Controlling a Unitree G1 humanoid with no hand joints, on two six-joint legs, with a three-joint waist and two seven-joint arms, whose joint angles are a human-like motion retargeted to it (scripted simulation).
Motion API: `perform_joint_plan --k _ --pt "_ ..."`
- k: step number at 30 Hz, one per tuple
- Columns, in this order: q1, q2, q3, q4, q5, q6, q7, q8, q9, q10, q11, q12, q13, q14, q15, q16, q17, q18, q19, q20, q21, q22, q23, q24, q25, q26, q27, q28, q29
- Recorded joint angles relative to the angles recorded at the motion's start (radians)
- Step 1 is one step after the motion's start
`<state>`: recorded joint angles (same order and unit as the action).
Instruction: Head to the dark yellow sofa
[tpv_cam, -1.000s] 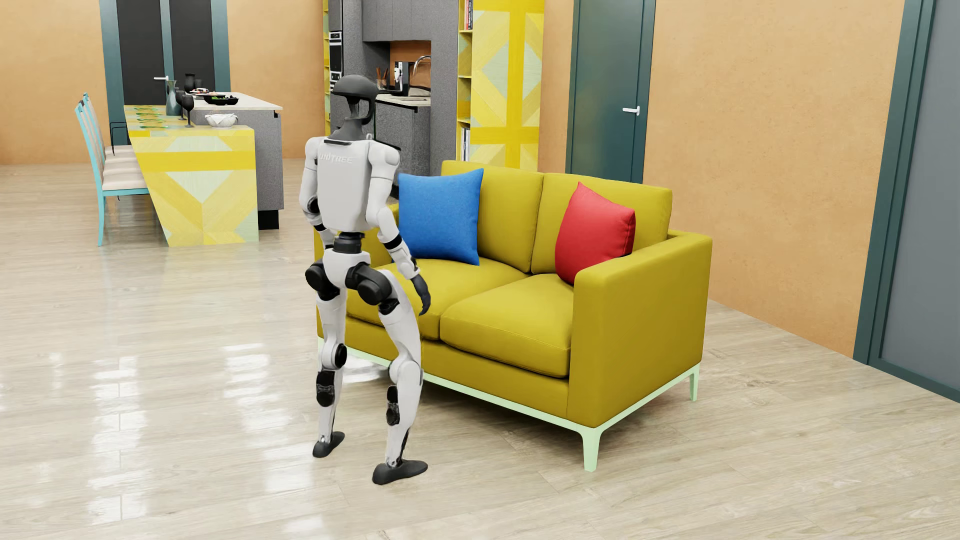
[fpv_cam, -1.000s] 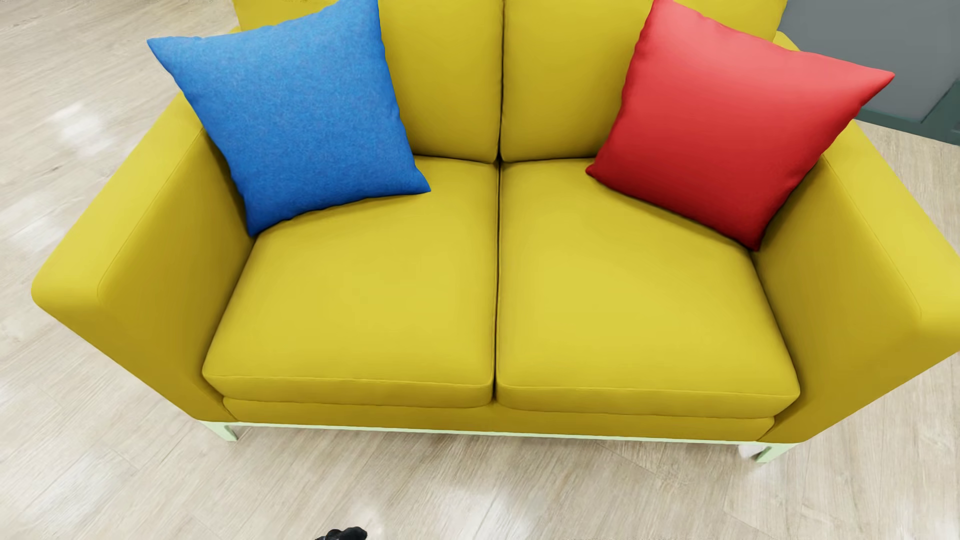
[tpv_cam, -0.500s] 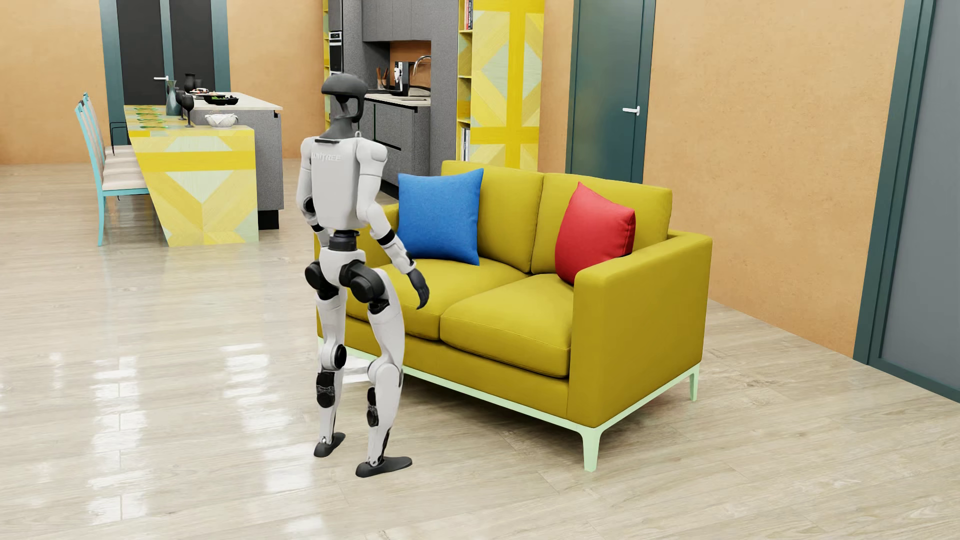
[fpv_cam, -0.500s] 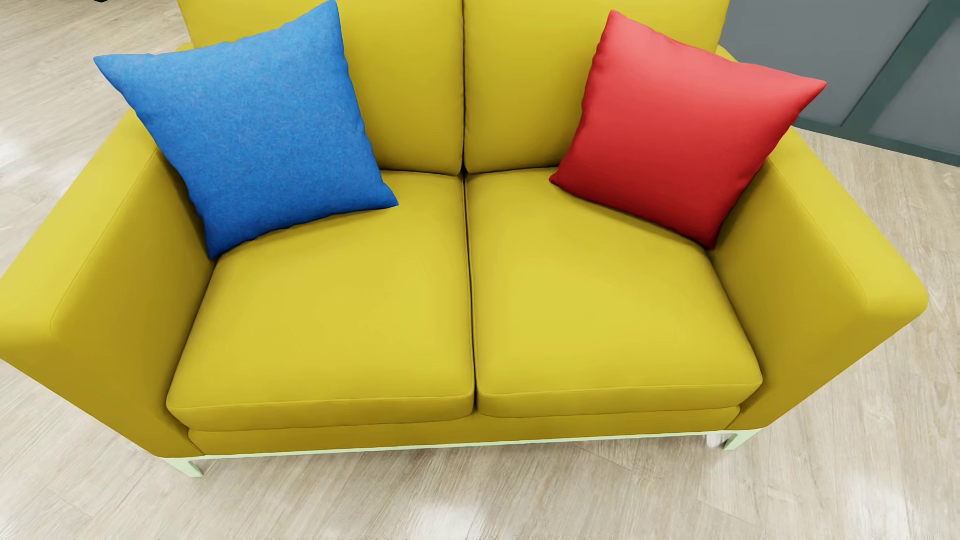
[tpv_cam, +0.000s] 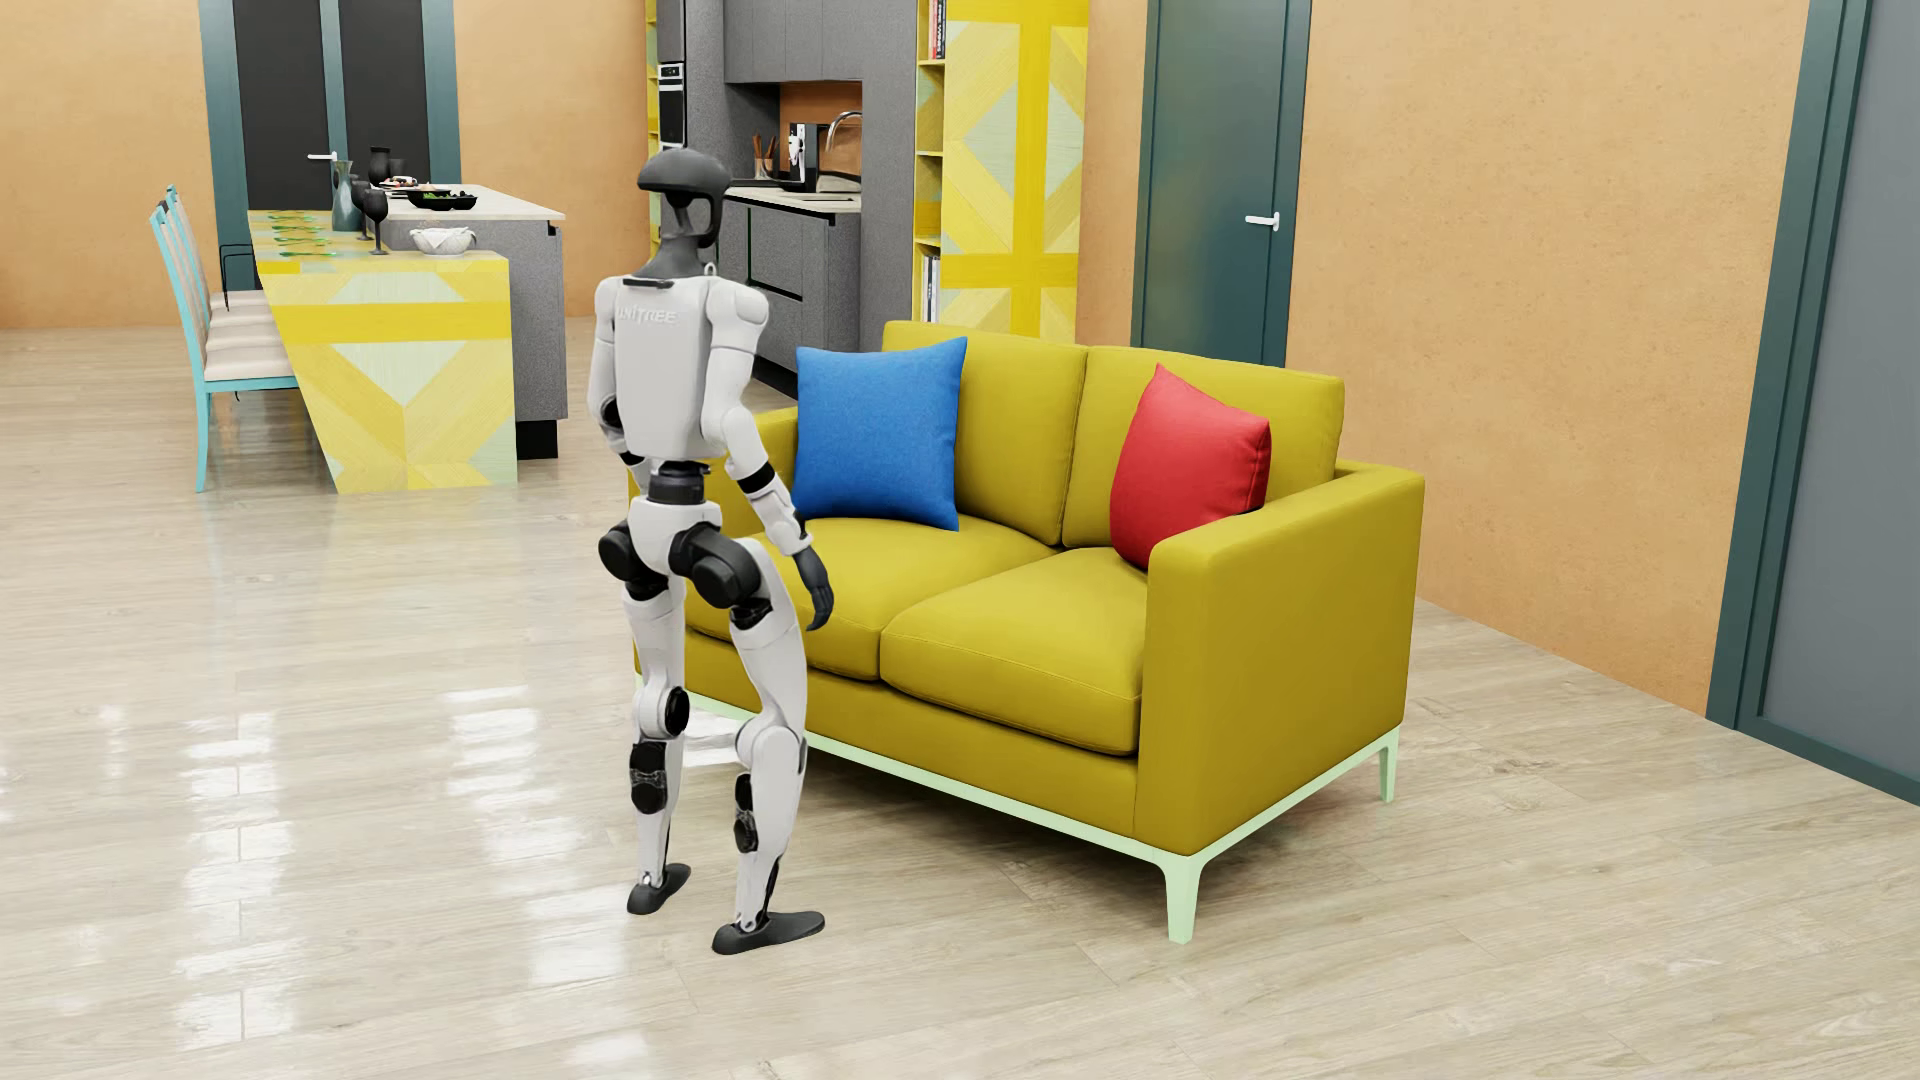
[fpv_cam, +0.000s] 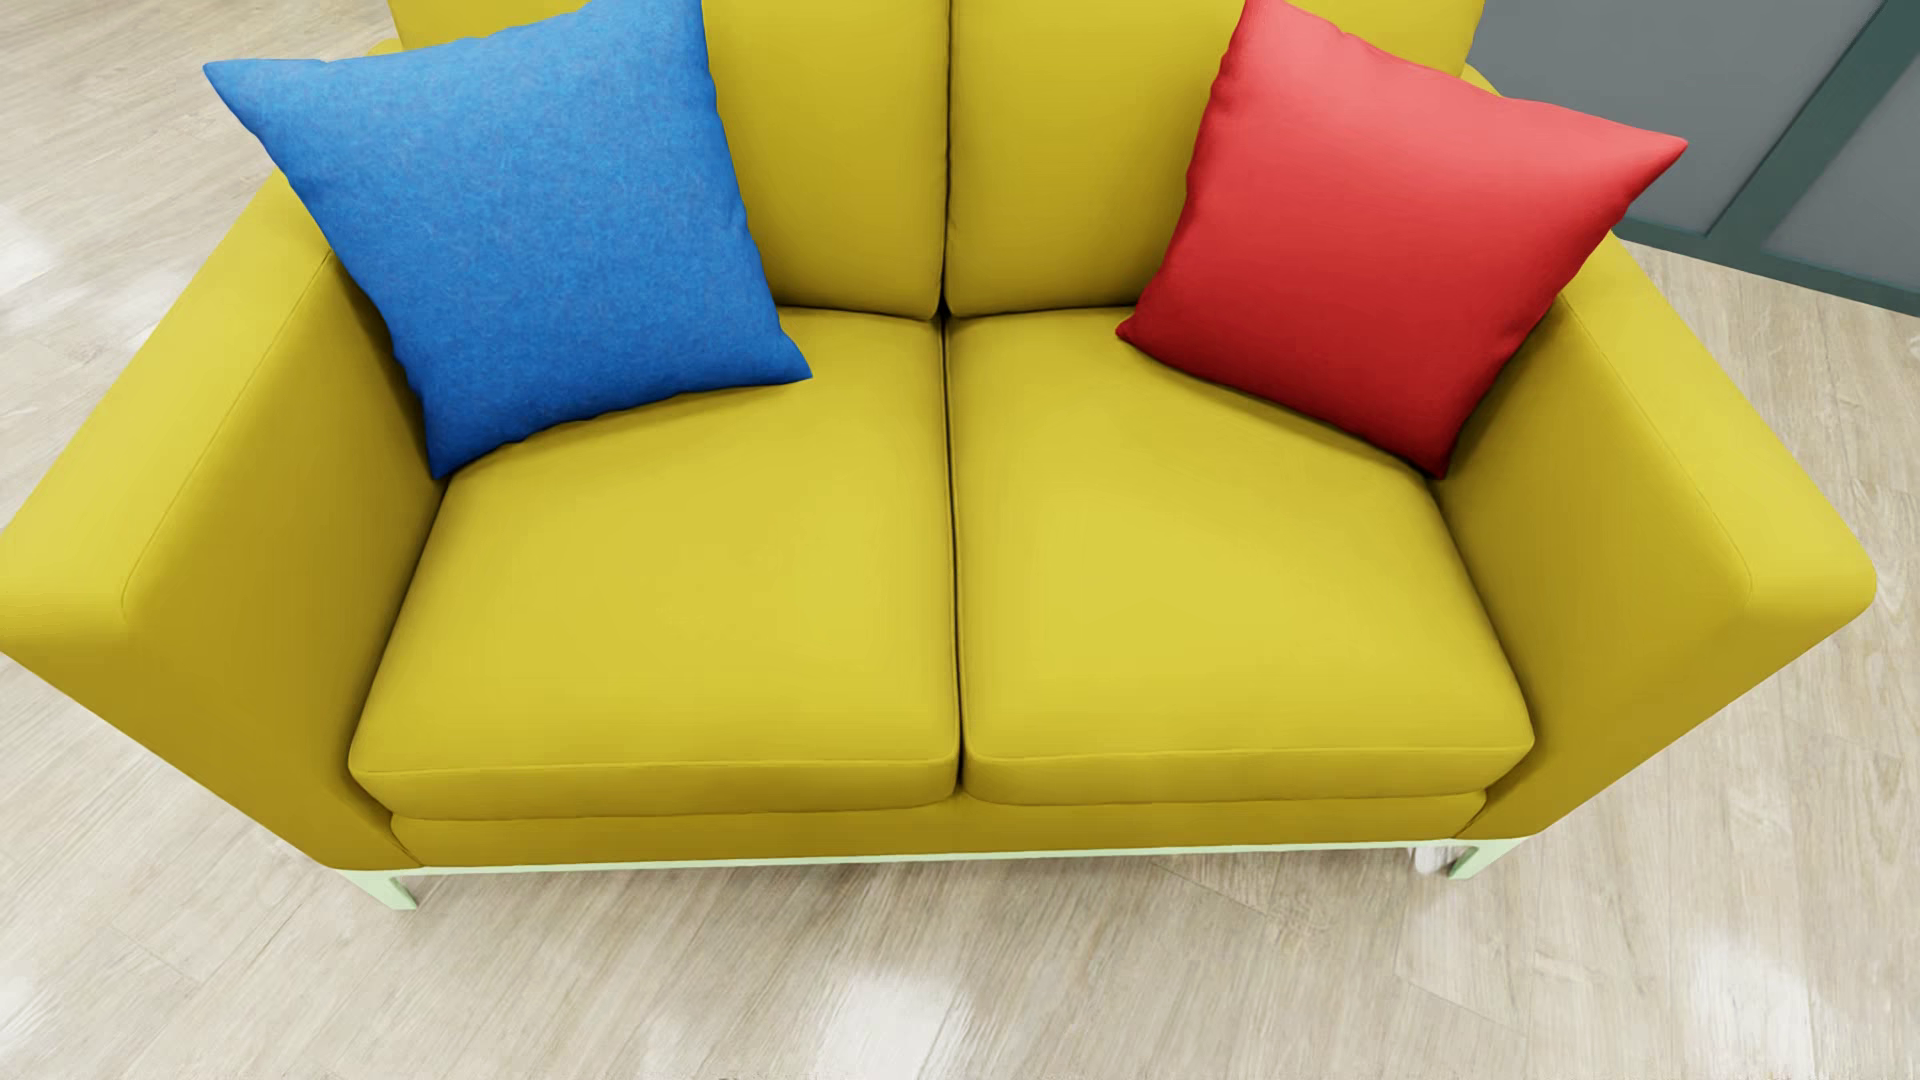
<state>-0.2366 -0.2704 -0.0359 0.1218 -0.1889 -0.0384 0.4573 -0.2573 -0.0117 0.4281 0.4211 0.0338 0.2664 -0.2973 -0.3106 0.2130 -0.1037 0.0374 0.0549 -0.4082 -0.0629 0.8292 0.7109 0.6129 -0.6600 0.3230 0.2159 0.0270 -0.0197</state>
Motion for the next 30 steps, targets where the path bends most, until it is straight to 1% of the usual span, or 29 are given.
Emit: perform_joint_plan --k 2,5,10,13,16,19,22,30 --pt "-0.016 -0.008 -0.001 0.001 -0.003 0.000 -0.009 -0.002 0.003 0.025 0.011 -0.008 0.000 -0.011 -0.003 0.001 0.000 0.005 -0.005 -0.009 0.000 0.011 -0.010 -0.005 0.002 0.003 -0.003 -0.005 -0.005" --pt "-0.025 -0.026 -0.002 -0.006 -0.017 0.001 -0.013 -0.003 0.005 0.034 0.043 -0.003 -0.018 -0.014 0.000 -0.002 0.003 0.011 -0.001 -0.019 0.006 0.004 -0.006 -0.007 0.002 0.007 0.006 -0.006 -0.013" --pt "-0.037 -0.099 -0.005 -0.024 -0.057 -0.008 -0.031 0.038 0.015 0.072 0.212 -0.002 -0.014 -0.033 0.006 -0.018 -0.001 0.010 0.032 -0.033 -0.008 0.008 -0.024 -0.013 0.015 0.012 0.005 -0.005 -0.023" --pt "-0.029 -0.076 -0.006 -0.026 -0.058 -0.011 -0.046 0.017 0.015 0.064 0.193 -0.001 -0.007 -0.028 0.000 -0.020 0.007 0.001 0.027 -0.040 -0.005 0.018 -0.020 -0.020 0.014 0.016 0.007 -0.007 -0.014" --pt "-0.009 -0.013 -0.004 -0.018 -0.039 -0.011 -0.042 -0.018 0.009 0.037 0.089 0.018 -0.012 -0.014 -0.025 -0.015 0.013 -0.010 0.011 -0.036 0.001 0.011 -0.007 -0.029 0.009 0.014 0.009 0.000 -0.013" --pt "0.012 0.023 -0.002 0.004 -0.002 -0.004 -0.030 -0.018 0.007 0.016 0.023 0.034 -0.024 -0.004 -0.008 -0.012 0.017 -0.024 0.000 -0.034 0.010 0.015 -0.001 -0.036 0.004 0.024 0.007 -0.008 -0.013" --pt "0.030 0.039 -0.003 0.026 0.029 0.005 -0.013 -0.009 0.005 -0.008 -0.011 0.038 -0.027 0.009 0.000 -0.010 0.021 -0.037 -0.008 -0.046 0.002 0.017 -0.017 -0.034 0.011 0.023 -0.002 -0.015 -0.023" --pt "0.050 0.044 -0.009 0.073 0.081 0.019 0.012 0.008 0.002 -0.027 -0.030 0.009 -0.021 0.022 -0.002 -0.006 0.028 -0.067 -0.027 -0.057 -0.010 -0.003 -0.004 -0.032 0.012 0.017 0.015 -0.007 -0.017"
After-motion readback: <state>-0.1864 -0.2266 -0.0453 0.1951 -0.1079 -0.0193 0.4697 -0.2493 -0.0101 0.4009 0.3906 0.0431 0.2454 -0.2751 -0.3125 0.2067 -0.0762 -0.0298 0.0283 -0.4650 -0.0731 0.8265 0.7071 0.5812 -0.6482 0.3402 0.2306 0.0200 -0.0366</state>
